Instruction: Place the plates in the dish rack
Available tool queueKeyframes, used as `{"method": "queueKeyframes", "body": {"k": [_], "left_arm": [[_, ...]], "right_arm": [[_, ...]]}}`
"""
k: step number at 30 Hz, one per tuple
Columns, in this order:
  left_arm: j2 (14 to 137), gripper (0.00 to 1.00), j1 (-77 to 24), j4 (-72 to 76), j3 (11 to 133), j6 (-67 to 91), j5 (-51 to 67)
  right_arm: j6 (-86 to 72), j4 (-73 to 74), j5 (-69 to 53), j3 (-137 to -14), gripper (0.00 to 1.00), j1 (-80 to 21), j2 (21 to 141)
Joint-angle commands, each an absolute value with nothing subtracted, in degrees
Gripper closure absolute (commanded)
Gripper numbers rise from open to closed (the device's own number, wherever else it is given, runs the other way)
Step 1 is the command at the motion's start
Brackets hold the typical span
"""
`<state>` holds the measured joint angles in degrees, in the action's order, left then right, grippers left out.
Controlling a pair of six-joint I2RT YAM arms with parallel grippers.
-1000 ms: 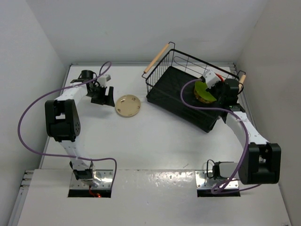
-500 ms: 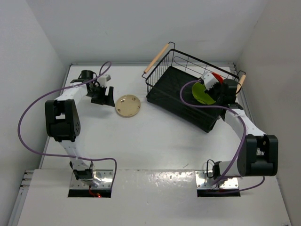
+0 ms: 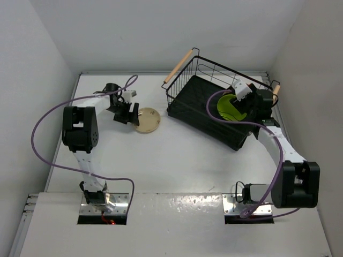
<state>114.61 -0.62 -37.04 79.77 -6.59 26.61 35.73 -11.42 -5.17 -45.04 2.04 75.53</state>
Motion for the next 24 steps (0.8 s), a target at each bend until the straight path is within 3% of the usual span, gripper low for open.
{"method": "queueKeyframes", "body": {"k": [1,4,5,11,12,14,20,24], "left_arm": [[116.71,0.14,-1.05,-33.84,83.13,-4.22,23.03],[119.26,0.25,-1.05,-33.13,84.98,-2.64,24.78],[119.79,0.35,-1.05,-33.13,84.99,-2.03,25.66],[124.01,0.70,-1.05,-33.13,84.46,0.18,28.38],[124.01,0.84,-1.05,-33.13,84.46,0.18,29.08],[124.72,0.98,-0.53,-33.66,85.60,1.23,29.79],[120.25,1.00,2.55,-38.22,87.09,-4.72,34.27],[112.69,1.00,2.02,-47.70,93.14,-19.13,32.01]], "right_arm": [[34.19,-12.48,-6.50,-47.55,0.36,1.15,70.59],[33.49,-12.48,-6.24,-47.02,0.36,0.79,68.03],[33.40,-12.74,-6.07,-46.67,0.36,0.79,66.90],[32.78,-13.01,-5.01,-45.09,0.36,0.70,62.68],[32.78,-12.75,-5.01,-45.00,0.36,0.62,62.41],[32.26,-12.57,-5.01,-45.09,0.36,0.62,61.53],[29.20,-10.46,-6.32,-46.66,0.36,0.97,59.77],[26.55,-0.65,-16.31,-51.58,0.26,1.93,60.73]]}}
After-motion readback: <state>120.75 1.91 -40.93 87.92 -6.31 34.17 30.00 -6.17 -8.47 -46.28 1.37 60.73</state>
